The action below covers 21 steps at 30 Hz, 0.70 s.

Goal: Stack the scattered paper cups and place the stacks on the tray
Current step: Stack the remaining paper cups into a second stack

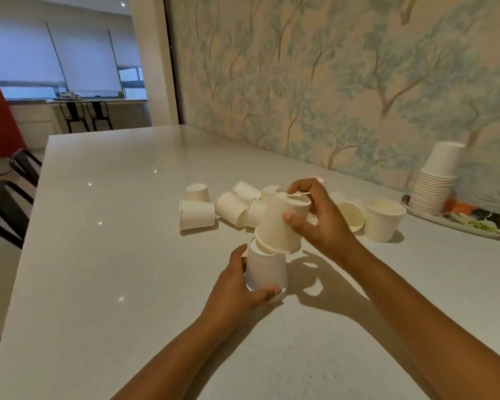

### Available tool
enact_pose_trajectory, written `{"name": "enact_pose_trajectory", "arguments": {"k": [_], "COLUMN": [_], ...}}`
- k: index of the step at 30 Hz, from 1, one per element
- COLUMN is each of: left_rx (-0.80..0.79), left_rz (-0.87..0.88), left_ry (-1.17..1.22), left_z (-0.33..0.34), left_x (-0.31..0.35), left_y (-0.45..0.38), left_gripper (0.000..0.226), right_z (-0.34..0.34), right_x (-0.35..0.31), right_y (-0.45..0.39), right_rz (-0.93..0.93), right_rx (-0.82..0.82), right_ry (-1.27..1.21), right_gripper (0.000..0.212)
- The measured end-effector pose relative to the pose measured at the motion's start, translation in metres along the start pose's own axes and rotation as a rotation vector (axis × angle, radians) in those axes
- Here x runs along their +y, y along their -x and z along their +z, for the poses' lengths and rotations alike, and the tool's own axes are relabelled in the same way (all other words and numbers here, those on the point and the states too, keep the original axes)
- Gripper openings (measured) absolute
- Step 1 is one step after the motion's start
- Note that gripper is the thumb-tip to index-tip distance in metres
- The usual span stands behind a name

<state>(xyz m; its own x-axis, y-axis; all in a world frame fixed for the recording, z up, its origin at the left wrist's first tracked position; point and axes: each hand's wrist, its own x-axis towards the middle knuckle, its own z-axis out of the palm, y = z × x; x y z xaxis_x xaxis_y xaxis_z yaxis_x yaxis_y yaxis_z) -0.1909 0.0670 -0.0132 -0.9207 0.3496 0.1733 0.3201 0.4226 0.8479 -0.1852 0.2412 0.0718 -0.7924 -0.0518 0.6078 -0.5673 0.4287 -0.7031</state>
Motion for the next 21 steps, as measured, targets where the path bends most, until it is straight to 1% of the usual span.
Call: {"name": "enact_pose_trajectory", "arguments": {"k": [3, 4, 5, 6, 8, 9, 10, 11, 12, 13, 14, 16, 17, 19, 21], "left_rx": [0.002, 0.012, 0.024, 0.033, 0.035, 0.039, 0.047, 0.060, 0.079, 0.104, 0.136, 0.193, 0.209, 0.223, 0.218], "left_rz": [-0.001, -0.011, -0.018, -0.016, -0.010, -0.018, -0.036, -0.058, -0.075, -0.085, -0.089, -0.108, -0.127, -0.144, -0.132], "left_ry": [0.034, 0.038, 0.041, 0.041, 0.022, 0.011, 0.002, -0.020, -0.067, -0.135, -0.193, -0.224, -0.208, -0.181, -0.204], "left_z": [0.001, 0.002, 0.002, 0.002, 0.003, 0.004, 0.006, 0.007, 0.005, 0.000, -0.007, -0.023, -0.029, -0.034, -0.032], "left_x": [0.004, 0.006, 0.006, 0.006, 0.006, 0.005, 0.005, 0.004, 0.004, 0.003, 0.002, -0.003, -0.006, -0.006, -0.005], "left_y": [0.000, 0.000, 0.000, 0.000, 0.001, 0.003, 0.004, 0.004, 0.004, 0.004, 0.004, 0.001, 0.000, -0.002, -0.003], "left_gripper": [0.101, 0.103, 0.101, 0.096, 0.086, 0.085, 0.086, 0.085, 0.084, 0.082, 0.080, 0.076, 0.075, 0.074, 0.073], "right_z": [0.013, 0.018, 0.023, 0.027, 0.030, 0.029, 0.027, 0.025, 0.024, 0.025, 0.027, 0.034, 0.038, 0.042, 0.043], "right_x": [0.010, 0.014, 0.017, 0.019, 0.027, 0.031, 0.038, 0.048, 0.058, 0.068, 0.078, 0.088, 0.091, 0.097, 0.097], "right_y": [0.008, 0.011, 0.013, 0.013, 0.009, 0.003, -0.004, -0.011, -0.017, -0.021, -0.023, -0.019, -0.017, -0.015, -0.017], "right_rz": [0.017, 0.037, 0.054, 0.057, 0.049, 0.064, 0.103, 0.167, 0.229, 0.288, 0.338, 0.397, 0.398, 0.381, 0.384], "right_rx": [-0.210, -0.280, -0.324, -0.333, -0.227, -0.149, -0.062, 0.015, 0.060, 0.068, 0.049, -0.005, -0.023, -0.028, 0.020], "right_ry": [0.226, 0.266, 0.249, 0.186, 0.026, -0.017, -0.023, 0.033, 0.128, 0.209, 0.233, 0.170, 0.206, 0.342, 0.370], "right_gripper": [0.029, 0.027, 0.027, 0.034, 0.050, 0.048, 0.041, 0.033, 0.031, 0.040, 0.051, 0.070, 0.077, 0.084, 0.084]}}
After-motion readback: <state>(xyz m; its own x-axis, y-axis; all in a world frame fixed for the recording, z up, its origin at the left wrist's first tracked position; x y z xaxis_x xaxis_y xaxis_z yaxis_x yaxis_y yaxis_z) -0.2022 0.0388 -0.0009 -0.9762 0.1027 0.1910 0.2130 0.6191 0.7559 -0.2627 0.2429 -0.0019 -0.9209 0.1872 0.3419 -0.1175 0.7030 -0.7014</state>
